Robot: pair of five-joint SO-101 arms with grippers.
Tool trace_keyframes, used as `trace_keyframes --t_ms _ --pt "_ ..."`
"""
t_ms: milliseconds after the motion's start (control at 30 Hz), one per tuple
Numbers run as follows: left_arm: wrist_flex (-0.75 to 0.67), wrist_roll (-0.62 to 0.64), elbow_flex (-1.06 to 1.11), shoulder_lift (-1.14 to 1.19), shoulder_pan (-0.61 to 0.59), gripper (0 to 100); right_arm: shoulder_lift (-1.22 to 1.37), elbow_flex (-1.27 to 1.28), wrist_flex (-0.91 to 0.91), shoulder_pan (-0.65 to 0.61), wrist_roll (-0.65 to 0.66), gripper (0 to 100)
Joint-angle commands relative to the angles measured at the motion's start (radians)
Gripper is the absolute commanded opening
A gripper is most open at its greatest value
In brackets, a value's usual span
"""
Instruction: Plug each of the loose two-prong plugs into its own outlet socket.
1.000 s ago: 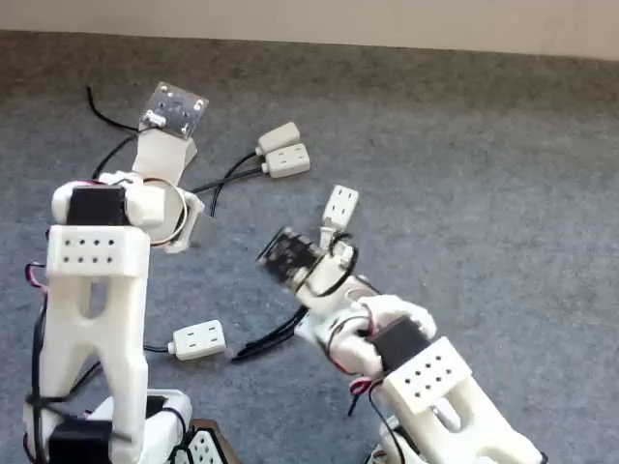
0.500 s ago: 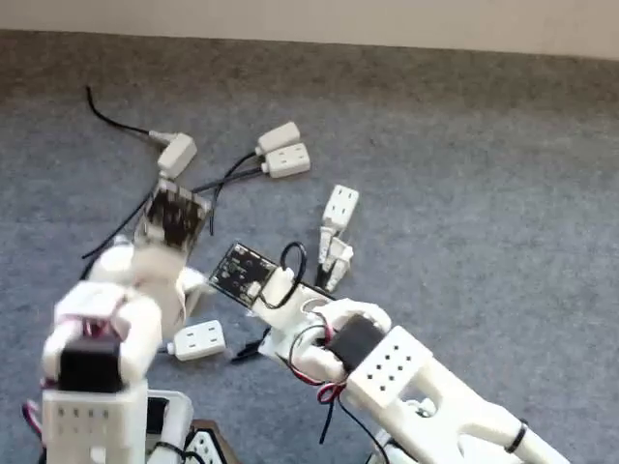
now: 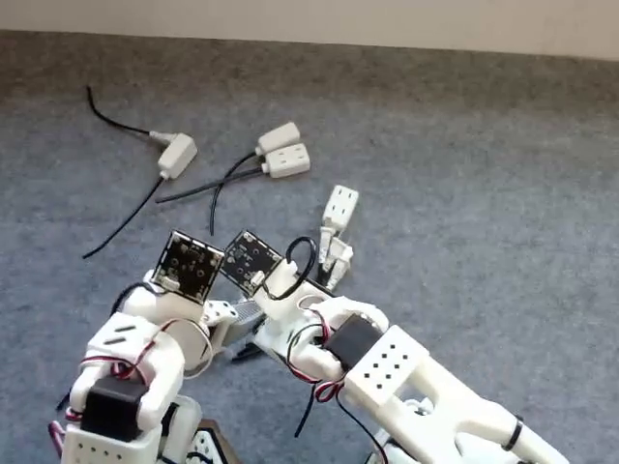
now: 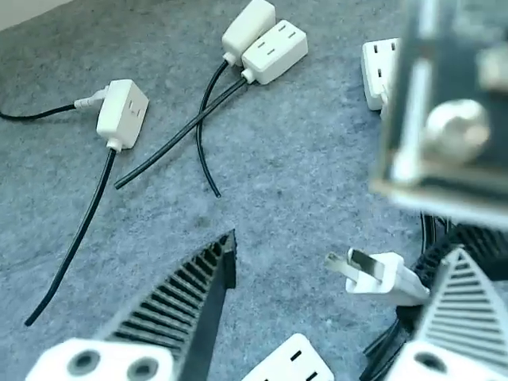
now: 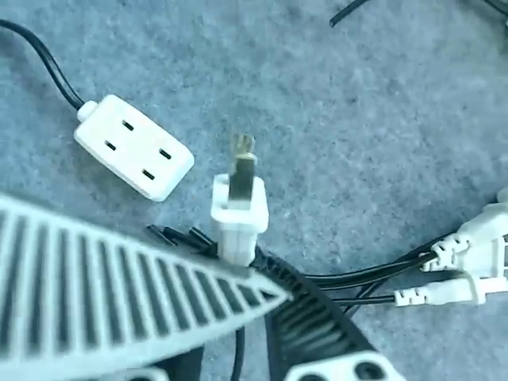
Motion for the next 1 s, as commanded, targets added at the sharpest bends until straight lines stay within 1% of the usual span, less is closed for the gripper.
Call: trace_keyframes --t_ms 0,100,200,267,500,567,767,833,967 --pt "-0.104 0.005 0.073 -0.021 -0.001 38 -0.012 -0.004 -0.010 -0.051 -0.008 0.7" --pt "-0.164 0.005 0.105 -0.019 -0.079 38 -0.012 -0.004 -0.007 -0.062 -0.006 0.7" --pt "-0.189 -0.020 0.143 -0.019 -0.111 38 -0.013 -0.012 0.030 -0.061 -0.003 0.7" --pt "-0.196 -0.028 0.171 -0.019 -0.113 38 -0.015 -0.030 0.048 -0.050 -0.002 0.7" --pt "-0.193 -0.029 0.199 -0.019 -0.108 38 -0.015 -0.163 0.136 0.058 0.003 0.7" --pt "-0.193 -0.029 0.199 -0.019 -0.108 38 -0.013 -0.214 0.166 0.073 0.028 0.7" --pt "-0.192 -0.029 0.200 -0.019 -0.068 38 -0.007 -0.423 0.309 0.074 0.037 0.7" --pt "-0.192 -0.029 0.200 -0.019 -0.068 38 -0.004 -0.466 0.326 0.074 0.038 0.7" --pt "-0.192 -0.029 0.200 -0.019 -0.067 38 -0.002 -0.475 0.331 0.074 0.040 0.7"
